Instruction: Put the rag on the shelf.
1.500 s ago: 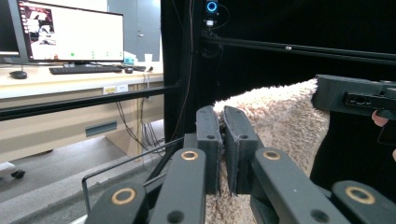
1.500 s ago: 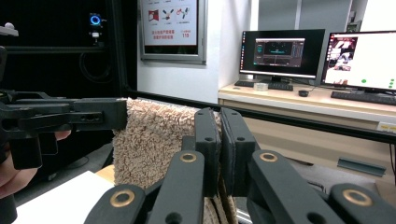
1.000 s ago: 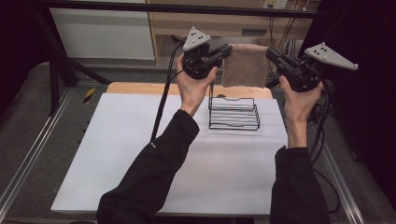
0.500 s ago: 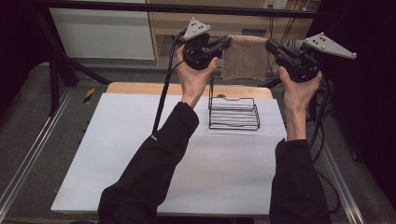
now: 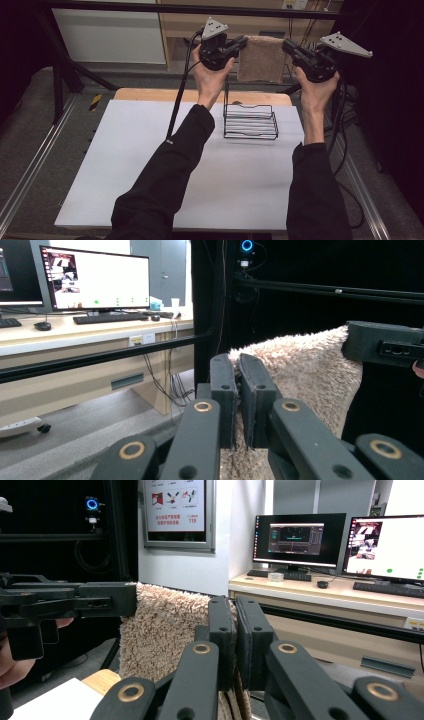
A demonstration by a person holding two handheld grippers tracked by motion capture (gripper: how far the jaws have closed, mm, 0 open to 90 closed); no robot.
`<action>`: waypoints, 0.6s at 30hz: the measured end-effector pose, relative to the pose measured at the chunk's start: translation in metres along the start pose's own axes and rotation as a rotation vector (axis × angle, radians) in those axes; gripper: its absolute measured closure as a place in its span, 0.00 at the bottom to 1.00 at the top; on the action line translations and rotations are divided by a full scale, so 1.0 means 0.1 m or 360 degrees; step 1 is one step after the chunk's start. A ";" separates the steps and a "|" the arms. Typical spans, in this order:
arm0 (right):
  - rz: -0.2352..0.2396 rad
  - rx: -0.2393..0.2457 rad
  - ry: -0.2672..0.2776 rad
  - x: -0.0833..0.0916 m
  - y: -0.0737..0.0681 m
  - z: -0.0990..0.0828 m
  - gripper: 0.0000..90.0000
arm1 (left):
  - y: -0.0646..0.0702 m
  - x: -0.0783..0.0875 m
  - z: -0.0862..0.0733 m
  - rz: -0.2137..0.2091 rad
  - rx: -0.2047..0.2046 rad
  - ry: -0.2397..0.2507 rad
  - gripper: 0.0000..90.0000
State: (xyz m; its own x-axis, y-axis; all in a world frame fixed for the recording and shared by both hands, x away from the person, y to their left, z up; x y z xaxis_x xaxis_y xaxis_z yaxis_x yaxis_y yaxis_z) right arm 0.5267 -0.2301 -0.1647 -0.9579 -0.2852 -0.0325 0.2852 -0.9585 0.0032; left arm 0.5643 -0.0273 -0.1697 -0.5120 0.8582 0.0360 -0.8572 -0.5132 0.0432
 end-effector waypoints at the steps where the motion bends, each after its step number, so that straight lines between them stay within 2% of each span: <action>1: -0.0002 -0.0006 -0.0004 -0.01 0.01 0.00 0.96 | -0.01 -0.01 0.00 0.0006 -0.0010 -0.0003 0.95; 4: -0.0009 -0.0018 -0.0018 -0.06 0.03 -0.01 0.96 | -0.03 -0.05 -0.01 0.0033 -0.0017 -0.0024 0.95; 18: -0.0011 0.0001 -0.0097 -0.18 0.07 -0.20 0.96 | -0.13 -0.11 -0.19 0.0035 0.0014 -0.0074 0.95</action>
State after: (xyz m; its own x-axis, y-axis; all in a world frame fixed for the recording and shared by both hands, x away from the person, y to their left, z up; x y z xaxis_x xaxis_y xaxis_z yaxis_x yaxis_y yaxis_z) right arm 0.5466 -0.2311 -0.1838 -0.9601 -0.2782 0.0285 0.2784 -0.9605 0.0038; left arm 0.5806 -0.0301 -0.1897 -0.5272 0.8456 0.0834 -0.8452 -0.5320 0.0508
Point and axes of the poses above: each handheld gripper's, and its own axes: x roughly backward along the jaws, z roughly out of its top, y roughly to its right, the point moved 5 cm from there along -x, roughly forward along the jaws, and after that the axes turned 13 degrees about -z, right-handed, at the moved point
